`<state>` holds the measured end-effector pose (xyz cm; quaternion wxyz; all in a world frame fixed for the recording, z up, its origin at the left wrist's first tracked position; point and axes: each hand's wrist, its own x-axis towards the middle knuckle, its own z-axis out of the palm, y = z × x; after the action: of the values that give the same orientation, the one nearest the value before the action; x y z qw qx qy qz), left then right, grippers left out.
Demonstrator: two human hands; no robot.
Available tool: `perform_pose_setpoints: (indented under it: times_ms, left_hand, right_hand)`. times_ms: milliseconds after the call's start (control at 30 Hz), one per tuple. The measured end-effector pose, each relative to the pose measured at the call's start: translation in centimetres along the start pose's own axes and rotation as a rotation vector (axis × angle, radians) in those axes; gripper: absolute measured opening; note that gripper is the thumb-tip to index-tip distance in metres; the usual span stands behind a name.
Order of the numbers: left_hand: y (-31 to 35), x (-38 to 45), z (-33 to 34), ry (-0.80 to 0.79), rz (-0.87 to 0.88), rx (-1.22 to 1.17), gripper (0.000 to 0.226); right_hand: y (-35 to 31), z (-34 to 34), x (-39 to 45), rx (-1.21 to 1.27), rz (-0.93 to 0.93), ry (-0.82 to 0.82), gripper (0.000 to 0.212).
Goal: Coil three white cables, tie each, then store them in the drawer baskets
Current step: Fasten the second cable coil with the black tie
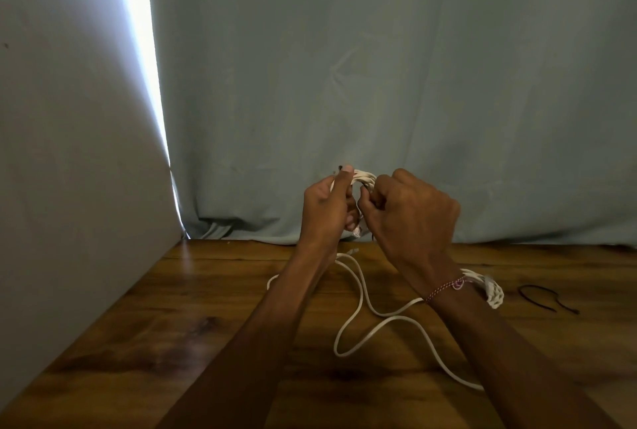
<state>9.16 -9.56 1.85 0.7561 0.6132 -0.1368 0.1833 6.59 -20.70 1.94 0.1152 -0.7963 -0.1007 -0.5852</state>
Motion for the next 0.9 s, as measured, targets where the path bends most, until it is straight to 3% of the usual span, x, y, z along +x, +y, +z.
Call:
perform_pose_setpoints:
  times_ms: [433, 767, 900]
  left_hand:
    - [-0.3, -0.9, 0.8, 0.068, -0.066, -0.078, 0.03]
    - [-1.0, 0.0, -0.1, 0.147, -0.302, -0.197, 0.026]
    - [-1.2, 0.4, -0.7, 0.162, -0.322, -0.203, 0.041]
  right_hand:
    - [0.0, -0.2, -0.6, 0.009, -0.15, 0.039, 0.022]
    - [-0.9, -1.7, 0.2, 0.0, -0.089, -0.303, 0.026]
    - [-1.0, -2.2, 0.5, 0.089, -0.133, -0.266, 0.02]
